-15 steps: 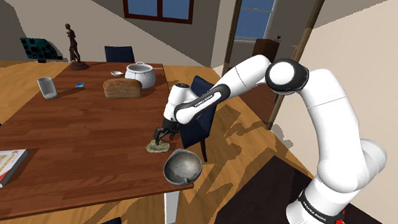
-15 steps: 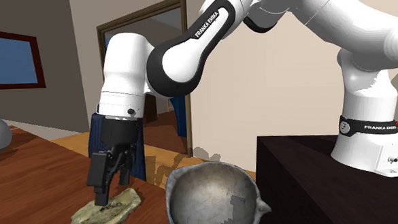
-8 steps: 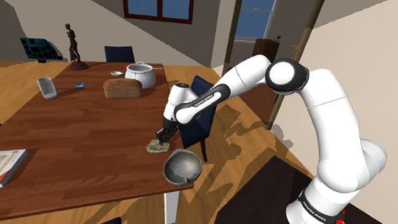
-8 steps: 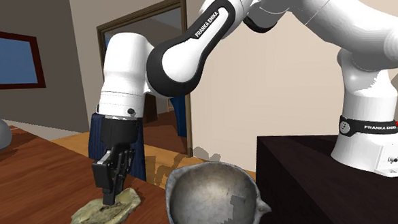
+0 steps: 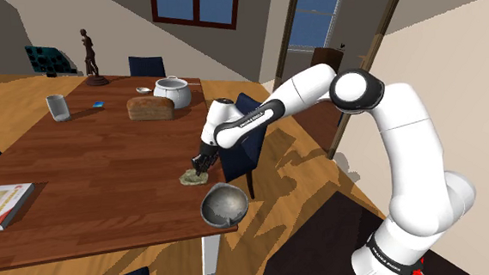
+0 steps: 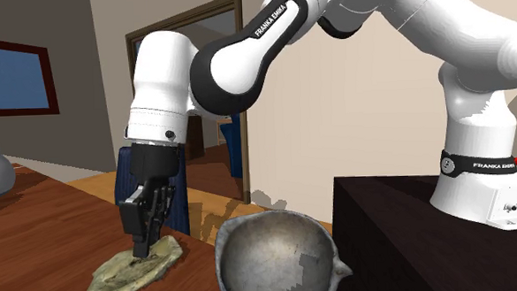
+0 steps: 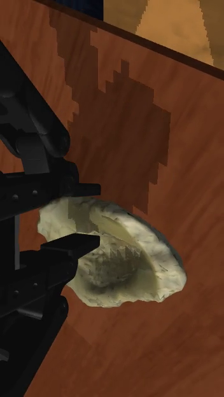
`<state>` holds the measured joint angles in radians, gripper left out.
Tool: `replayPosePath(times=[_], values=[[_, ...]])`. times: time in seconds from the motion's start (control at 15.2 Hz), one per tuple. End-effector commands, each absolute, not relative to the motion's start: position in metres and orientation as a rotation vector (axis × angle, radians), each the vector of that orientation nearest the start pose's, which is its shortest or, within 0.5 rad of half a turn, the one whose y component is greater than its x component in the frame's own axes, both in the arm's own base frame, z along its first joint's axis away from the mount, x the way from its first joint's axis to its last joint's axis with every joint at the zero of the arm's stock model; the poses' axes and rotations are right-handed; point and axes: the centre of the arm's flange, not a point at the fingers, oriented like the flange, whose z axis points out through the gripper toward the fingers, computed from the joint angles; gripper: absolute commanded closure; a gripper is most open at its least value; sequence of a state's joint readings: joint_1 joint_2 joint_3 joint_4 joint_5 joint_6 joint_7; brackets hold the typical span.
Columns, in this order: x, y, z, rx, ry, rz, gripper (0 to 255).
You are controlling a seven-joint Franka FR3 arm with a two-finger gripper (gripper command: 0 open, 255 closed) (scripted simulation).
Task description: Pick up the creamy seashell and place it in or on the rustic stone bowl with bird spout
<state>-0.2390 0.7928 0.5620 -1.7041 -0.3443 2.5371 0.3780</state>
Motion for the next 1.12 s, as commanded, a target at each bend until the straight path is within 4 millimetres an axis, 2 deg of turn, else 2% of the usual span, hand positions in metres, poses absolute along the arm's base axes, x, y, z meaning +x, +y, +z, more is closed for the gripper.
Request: replayPosePath(times=[0.0,1.06], values=[[0.666,0.177,0.213,-2.922,-0.062,-0.173,255],[0.666,0.177,0.298,-2.922,-0.062,-0.173,255]])
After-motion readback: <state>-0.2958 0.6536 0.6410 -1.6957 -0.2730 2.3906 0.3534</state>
